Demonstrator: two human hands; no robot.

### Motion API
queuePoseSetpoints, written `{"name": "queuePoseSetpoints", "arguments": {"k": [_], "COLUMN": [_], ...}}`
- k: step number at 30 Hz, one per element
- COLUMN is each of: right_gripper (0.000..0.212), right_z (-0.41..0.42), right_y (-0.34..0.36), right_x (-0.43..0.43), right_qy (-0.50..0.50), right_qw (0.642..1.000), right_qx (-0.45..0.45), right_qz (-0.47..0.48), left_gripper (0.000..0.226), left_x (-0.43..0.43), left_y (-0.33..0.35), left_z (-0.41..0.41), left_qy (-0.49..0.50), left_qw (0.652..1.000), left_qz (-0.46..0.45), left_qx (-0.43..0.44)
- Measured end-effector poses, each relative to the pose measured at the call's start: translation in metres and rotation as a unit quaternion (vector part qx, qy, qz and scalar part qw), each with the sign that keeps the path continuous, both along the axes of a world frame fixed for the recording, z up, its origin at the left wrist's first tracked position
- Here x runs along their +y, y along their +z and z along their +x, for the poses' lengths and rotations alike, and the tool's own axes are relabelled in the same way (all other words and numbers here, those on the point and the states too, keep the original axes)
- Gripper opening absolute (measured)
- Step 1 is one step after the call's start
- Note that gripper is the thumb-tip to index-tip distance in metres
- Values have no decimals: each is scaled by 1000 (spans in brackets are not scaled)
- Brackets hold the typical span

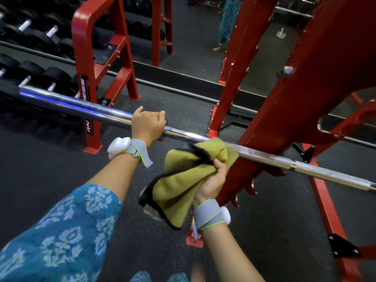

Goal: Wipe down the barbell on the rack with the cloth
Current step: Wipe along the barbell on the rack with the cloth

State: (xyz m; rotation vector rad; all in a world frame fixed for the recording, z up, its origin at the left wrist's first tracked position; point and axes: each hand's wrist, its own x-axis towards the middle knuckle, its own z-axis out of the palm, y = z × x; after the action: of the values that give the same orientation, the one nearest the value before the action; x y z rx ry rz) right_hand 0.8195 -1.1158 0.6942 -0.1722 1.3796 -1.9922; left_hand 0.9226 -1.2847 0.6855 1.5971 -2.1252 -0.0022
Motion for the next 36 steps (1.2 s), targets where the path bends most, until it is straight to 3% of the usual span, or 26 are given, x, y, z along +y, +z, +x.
{"name": "queuePoseSetpoints", "arguments": {"k": [3, 5, 8, 11, 13, 20, 27, 32, 36], "right_gripper": [52, 58, 61, 64, 64, 55, 59, 67, 58], "right_z": [-12, -32, -58, -72, -70, -52, 3, -15, -7], "right_y": [17, 18, 32, 24, 11, 18, 17, 7, 2], "right_x": [2, -4, -13, -27, -34, -68, -92, -85, -70], "right_qy": [-10, -22, -66, -36, -4, 85, 181, 112, 100], "right_qw": [975, 914, 834, 691, 621, 567, 524, 543, 535], "right_qx": [210, 403, 545, 671, 710, 737, 789, 811, 814], "right_qz": [-74, -46, 49, 267, 332, 358, 265, 186, 202], "left_gripper": [62, 61, 59, 58, 58, 59, 70, 61, 57], "left_x": [0, -1, -1, -1, -1, 0, -2, 3, 3], "left_y": [-1, -2, -3, -4, -4, -4, -6, -4, 0], "left_z": [0, 0, 0, 0, 0, -2, 2, 4, 8], "left_qy": [0, -1, -1, 0, -3, -2, -17, -17, -18], "left_qw": [1000, 1000, 1000, 1000, 999, 999, 998, 998, 998], "left_qz": [-3, -6, -17, -22, -26, -28, -37, -32, 0], "left_qx": [9, 6, 15, 20, 23, 34, 48, 52, 53]}}
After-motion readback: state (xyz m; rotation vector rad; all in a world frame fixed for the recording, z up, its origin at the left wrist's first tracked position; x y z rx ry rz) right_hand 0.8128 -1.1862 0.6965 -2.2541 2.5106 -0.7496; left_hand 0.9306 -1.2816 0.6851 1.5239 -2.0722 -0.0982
